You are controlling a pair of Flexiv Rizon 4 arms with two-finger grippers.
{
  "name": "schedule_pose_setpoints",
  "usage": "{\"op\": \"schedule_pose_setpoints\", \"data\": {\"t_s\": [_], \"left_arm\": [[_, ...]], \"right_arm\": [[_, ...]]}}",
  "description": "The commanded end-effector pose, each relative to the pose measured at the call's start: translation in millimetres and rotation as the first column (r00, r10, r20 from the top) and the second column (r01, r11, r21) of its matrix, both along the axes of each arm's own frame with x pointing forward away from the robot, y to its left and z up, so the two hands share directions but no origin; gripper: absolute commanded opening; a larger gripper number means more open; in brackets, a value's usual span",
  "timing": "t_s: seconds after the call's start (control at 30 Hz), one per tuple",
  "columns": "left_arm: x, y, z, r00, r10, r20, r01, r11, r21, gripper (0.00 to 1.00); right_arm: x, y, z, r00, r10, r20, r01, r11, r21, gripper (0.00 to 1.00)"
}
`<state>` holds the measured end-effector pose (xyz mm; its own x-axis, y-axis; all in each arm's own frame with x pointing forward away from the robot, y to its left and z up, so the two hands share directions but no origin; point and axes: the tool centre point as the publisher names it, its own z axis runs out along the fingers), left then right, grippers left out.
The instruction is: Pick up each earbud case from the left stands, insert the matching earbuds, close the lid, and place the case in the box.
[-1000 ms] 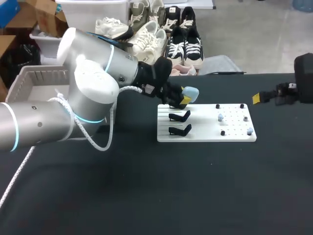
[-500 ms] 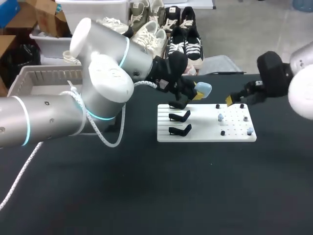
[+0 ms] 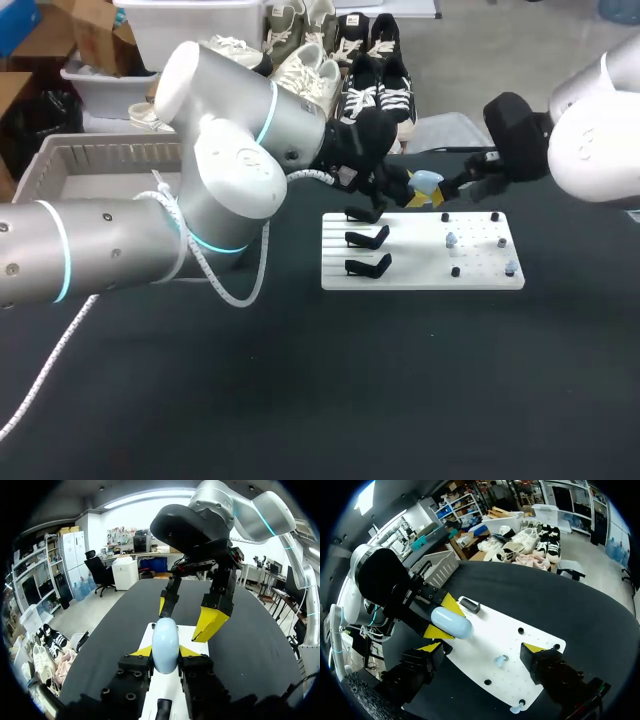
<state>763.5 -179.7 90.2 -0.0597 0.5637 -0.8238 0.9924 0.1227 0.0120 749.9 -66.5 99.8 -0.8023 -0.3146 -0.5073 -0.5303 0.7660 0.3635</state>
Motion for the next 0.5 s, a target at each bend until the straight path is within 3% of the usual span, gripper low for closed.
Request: {"op": "schedule_pose_setpoints", "data": {"t_s": [0.03,0.5], "left_arm": [[-2.8,1.4,-0.1,1.000,0.002,0.002,-0.002,1.000,-0.002,0.00],[-5.3,5.9,-5.2,1.000,0.010,-0.008,-0.010,1.000,0.005,0.00]], "right_arm": [[4.3,0.7,0.0,1.000,0.006,-0.006,-0.006,1.000,-0.002,1.00],[11.6,2.2,0.7,1.000,0.016,-0.009,-0.016,1.000,-0.009,1.00]]}}
